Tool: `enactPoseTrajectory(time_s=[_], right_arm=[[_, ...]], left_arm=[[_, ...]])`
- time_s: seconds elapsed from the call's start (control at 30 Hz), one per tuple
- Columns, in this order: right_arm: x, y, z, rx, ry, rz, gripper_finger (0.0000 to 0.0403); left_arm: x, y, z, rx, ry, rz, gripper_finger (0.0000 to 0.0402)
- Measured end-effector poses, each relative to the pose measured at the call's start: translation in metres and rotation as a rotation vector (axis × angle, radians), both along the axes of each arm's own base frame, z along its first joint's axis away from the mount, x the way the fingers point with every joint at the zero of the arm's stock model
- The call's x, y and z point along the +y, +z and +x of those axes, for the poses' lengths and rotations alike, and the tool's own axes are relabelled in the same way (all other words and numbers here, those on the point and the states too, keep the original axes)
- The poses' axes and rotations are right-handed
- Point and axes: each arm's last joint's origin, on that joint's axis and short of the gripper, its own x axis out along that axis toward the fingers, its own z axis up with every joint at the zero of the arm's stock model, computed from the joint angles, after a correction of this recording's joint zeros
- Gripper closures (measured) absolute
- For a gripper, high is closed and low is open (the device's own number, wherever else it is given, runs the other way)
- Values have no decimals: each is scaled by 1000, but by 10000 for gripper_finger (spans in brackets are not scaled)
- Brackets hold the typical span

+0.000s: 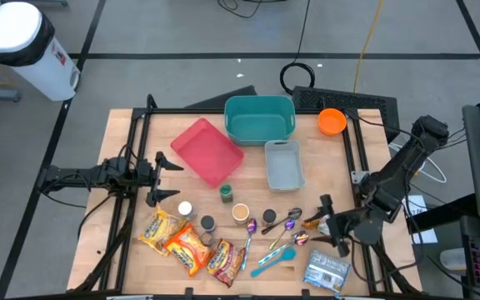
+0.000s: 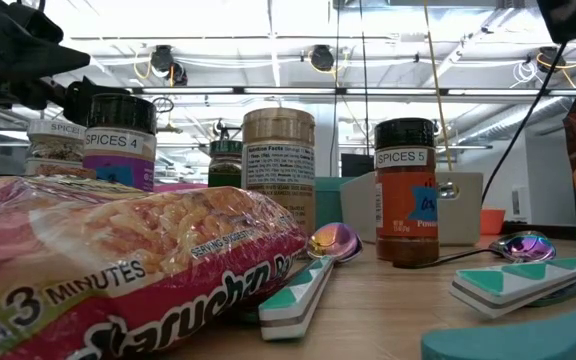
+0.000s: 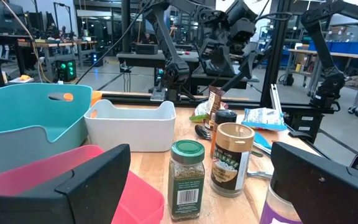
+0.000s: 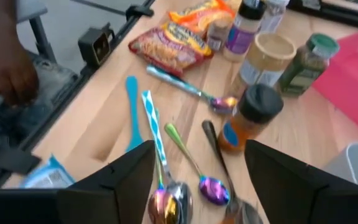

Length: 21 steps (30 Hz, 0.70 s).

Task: Pick & Place Food Item
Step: Put the orange spice pack into the gray bin

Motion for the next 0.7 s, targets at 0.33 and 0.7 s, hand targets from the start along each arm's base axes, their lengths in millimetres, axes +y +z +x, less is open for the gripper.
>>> enactPoseTrajectory(time_s=[0.33,0.7], right_arm=[[-20,-14,-16,16,-33,64,207],[-39,-37,-31,27,-52,87,231]], left_arm=[[0,0,0,0,0,0,5],[0,0,0,0,0,0,5]])
